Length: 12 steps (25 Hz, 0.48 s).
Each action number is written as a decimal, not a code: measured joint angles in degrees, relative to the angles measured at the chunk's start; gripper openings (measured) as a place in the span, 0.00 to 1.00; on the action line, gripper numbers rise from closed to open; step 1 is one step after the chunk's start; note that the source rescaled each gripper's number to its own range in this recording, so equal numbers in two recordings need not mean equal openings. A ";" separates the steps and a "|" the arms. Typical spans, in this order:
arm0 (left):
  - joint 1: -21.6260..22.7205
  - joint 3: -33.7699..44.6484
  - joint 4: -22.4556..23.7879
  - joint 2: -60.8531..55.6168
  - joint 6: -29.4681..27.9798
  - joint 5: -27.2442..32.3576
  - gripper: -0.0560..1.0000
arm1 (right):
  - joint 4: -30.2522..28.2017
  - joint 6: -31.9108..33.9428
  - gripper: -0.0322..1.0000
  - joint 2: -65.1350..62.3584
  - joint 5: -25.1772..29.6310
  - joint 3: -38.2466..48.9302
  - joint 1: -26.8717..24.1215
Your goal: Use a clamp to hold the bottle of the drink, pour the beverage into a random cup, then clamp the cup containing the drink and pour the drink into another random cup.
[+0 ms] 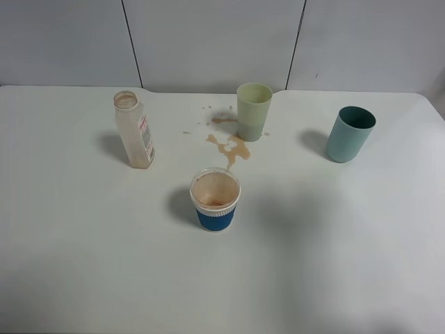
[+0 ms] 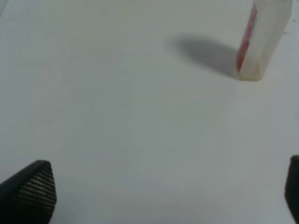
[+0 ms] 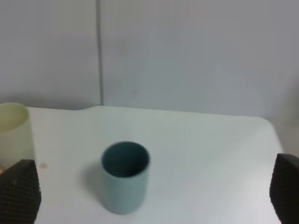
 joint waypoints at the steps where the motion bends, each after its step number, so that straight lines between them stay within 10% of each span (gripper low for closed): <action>1: 0.00 0.00 0.00 0.00 0.00 0.00 1.00 | 0.00 -0.05 0.95 -1.87 3.97 -1.99 -0.10; 12: 0.00 0.00 0.00 0.00 0.00 0.00 1.00 | 2.64 -0.05 0.95 -18.04 29.82 -12.57 -0.17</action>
